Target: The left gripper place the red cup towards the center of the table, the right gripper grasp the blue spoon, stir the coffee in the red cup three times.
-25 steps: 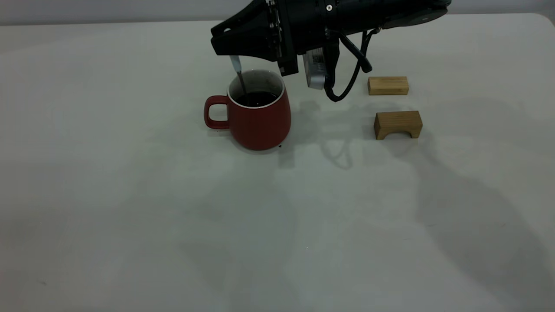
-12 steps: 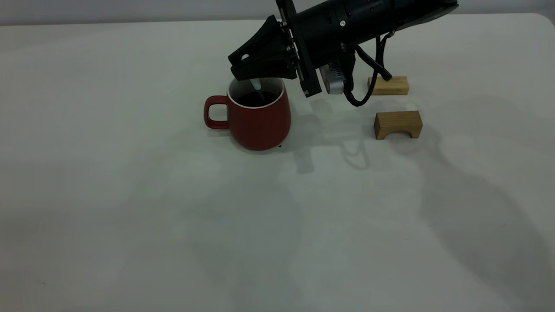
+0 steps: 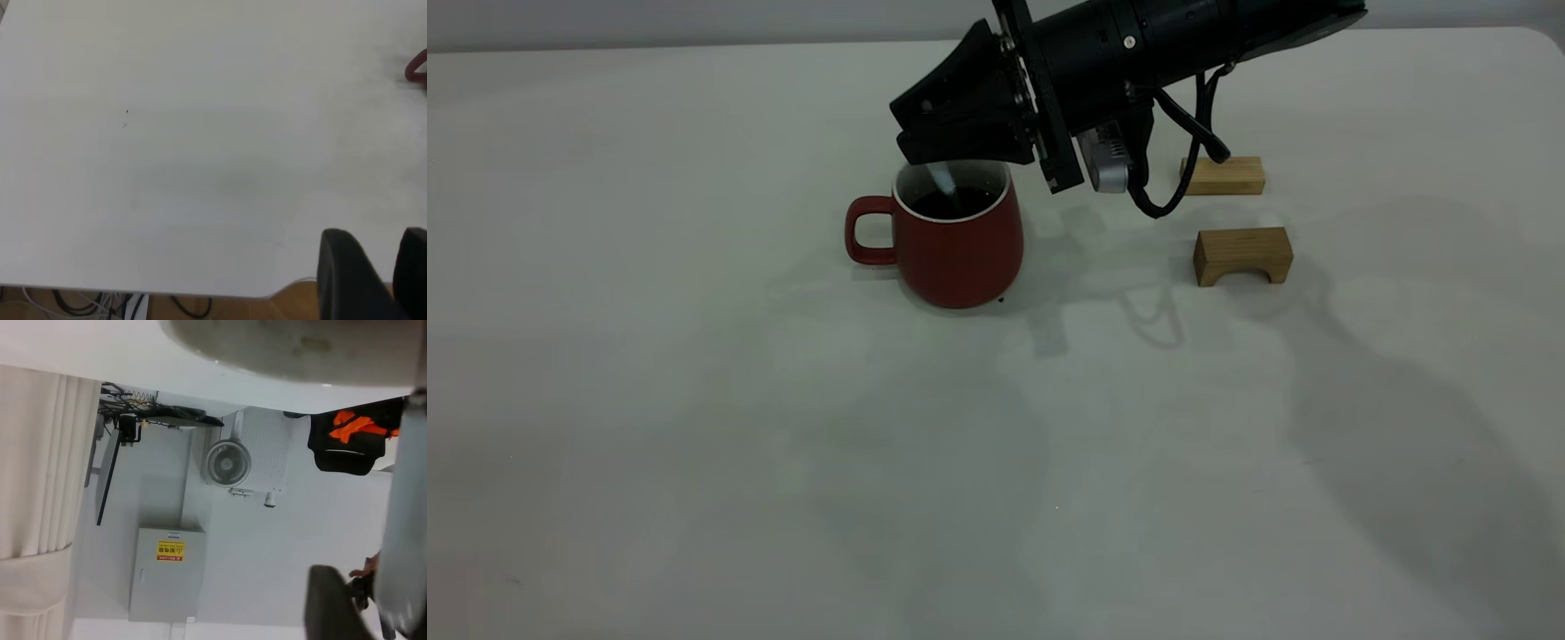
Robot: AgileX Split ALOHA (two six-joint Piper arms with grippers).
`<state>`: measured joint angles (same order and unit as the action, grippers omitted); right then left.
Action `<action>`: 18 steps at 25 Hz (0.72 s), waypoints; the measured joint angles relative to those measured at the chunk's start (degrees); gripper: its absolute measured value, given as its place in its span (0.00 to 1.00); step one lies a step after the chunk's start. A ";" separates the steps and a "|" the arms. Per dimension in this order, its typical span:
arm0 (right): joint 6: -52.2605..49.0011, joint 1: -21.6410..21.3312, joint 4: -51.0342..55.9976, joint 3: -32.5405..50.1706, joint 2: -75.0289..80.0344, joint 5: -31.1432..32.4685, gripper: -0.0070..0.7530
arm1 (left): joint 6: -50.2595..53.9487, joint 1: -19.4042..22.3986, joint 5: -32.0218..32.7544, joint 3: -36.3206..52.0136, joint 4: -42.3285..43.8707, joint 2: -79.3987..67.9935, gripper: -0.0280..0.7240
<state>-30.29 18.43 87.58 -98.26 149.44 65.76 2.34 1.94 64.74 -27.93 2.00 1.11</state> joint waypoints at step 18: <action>0.60 -2.34 -56.21 0.00 -39.99 3.49 0.77 | 0.00 0.00 0.00 0.00 0.00 0.00 0.36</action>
<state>-29.69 16.09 31.37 -98.26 109.44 69.25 2.34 1.94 64.74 -27.93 2.00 1.11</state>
